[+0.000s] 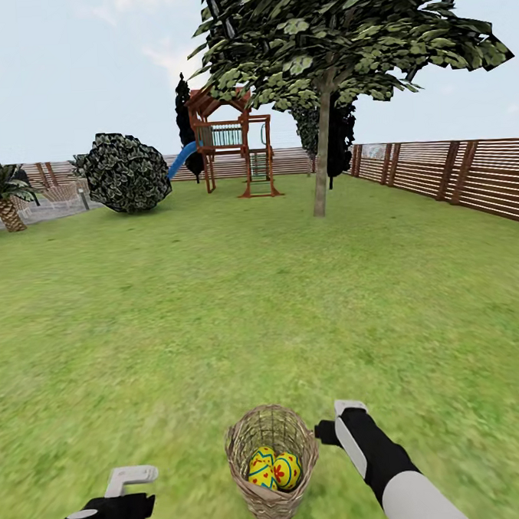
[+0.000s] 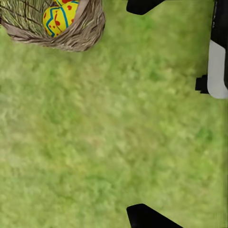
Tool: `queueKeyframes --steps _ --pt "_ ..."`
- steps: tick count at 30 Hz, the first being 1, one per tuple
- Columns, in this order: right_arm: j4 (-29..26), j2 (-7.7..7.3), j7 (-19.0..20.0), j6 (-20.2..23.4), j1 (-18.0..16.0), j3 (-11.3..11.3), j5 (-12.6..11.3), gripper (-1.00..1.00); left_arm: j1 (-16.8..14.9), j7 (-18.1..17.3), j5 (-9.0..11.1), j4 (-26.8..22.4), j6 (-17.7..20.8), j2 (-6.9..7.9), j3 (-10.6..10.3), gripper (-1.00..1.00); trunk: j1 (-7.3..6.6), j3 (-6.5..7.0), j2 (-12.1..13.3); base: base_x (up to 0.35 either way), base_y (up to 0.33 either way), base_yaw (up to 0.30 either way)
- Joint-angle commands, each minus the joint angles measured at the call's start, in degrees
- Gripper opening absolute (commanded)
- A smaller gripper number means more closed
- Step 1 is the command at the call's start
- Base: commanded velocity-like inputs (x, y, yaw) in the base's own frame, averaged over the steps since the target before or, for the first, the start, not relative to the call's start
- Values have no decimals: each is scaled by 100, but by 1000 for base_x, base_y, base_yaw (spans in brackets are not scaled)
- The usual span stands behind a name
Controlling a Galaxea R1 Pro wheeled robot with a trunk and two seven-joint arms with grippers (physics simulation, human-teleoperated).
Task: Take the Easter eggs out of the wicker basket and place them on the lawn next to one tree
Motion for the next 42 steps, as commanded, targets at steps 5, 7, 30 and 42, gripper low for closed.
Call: queueKeyframes --steps 5,7,30,42 --pt "74 10 -49 -184 -15 -6 -63 100 2 26 3 -3 -124 2 129 100 4 -12 -13 0 0 0" --pt "89 9 -49 -219 -17 -2 -63 100 5 17 3 -1 -340 -2 152 100 4 -12 -13 0 0 0" --pt "135 10 -43 -264 -19 1 -63 100 12 -21 -10 91 -770 2 160 100 4 -12 -13 38 46 0" --pt "143 9 -42 -264 -19 -1 -63 100 12 -4 -23 132 -881 2 156 100 4 -12 -13 184 49 0"
